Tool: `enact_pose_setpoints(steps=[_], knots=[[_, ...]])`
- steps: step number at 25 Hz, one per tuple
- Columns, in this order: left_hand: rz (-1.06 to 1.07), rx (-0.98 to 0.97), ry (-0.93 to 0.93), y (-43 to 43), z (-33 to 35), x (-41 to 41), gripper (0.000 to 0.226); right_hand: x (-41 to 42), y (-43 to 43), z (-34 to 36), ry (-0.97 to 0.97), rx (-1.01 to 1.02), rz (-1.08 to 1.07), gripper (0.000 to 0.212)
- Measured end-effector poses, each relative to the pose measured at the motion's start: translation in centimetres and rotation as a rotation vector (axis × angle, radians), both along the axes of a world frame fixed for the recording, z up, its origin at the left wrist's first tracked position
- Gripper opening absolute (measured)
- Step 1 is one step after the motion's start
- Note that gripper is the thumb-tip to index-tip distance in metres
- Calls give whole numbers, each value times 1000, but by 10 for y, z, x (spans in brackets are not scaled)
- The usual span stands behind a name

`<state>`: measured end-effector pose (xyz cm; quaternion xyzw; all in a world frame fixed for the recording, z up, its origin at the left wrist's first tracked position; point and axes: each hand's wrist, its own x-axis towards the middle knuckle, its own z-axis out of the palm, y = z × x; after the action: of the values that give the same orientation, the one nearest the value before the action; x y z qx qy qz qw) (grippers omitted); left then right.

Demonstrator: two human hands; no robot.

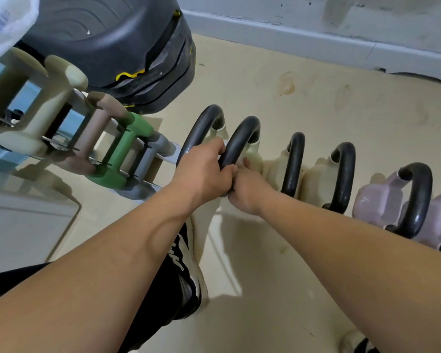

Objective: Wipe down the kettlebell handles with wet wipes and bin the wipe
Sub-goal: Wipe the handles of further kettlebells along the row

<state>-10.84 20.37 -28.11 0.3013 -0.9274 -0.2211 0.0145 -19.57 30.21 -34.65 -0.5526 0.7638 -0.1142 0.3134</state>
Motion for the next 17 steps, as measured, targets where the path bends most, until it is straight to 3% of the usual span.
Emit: enact_pose_setpoints(steps=[5, 9, 13, 17], knots=[[1, -9, 49, 5, -1, 4, 24, 7, 8, -2, -67, -97, -88, 64], [23, -28, 98, 10, -3, 6, 28, -7, -20, -20, 207, 91, -161, 72], [37, 6, 91, 9, -3, 7, 29, 6, -9, -8, 364, 54, -83, 55], [135, 193, -34, 11, 10, 11, 39, 35, 24, 12, 102, -168, -273, 57]])
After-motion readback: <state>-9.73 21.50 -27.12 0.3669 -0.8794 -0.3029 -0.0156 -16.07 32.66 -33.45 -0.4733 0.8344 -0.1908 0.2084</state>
